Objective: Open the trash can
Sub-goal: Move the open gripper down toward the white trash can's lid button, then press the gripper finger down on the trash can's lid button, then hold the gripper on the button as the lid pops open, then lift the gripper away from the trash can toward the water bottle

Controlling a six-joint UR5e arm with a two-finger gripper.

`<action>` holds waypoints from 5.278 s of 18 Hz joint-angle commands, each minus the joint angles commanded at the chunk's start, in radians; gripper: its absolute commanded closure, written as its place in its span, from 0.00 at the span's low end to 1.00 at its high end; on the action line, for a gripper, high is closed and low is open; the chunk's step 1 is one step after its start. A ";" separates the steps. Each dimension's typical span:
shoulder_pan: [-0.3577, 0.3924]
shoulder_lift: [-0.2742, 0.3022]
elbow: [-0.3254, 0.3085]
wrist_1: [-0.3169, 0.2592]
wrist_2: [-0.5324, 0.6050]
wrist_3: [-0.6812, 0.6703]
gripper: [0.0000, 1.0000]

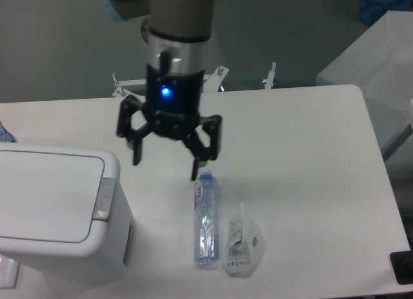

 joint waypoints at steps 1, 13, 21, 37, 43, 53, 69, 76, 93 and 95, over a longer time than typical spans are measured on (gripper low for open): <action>-0.002 -0.003 -0.002 0.000 0.000 0.000 0.00; -0.026 -0.045 -0.031 0.029 0.002 -0.023 0.00; -0.045 -0.051 -0.049 0.029 0.005 -0.060 0.00; -0.051 -0.061 -0.061 0.032 0.006 -0.055 0.00; -0.051 -0.058 -0.071 0.040 0.008 -0.054 0.00; -0.051 -0.061 -0.072 0.054 0.008 -0.054 0.00; -0.051 -0.066 -0.066 0.054 0.011 -0.049 0.00; -0.042 -0.071 -0.061 0.054 0.012 -0.046 0.00; -0.008 -0.071 0.000 0.052 0.025 -0.051 0.00; 0.003 -0.072 0.021 0.054 0.049 -0.045 0.00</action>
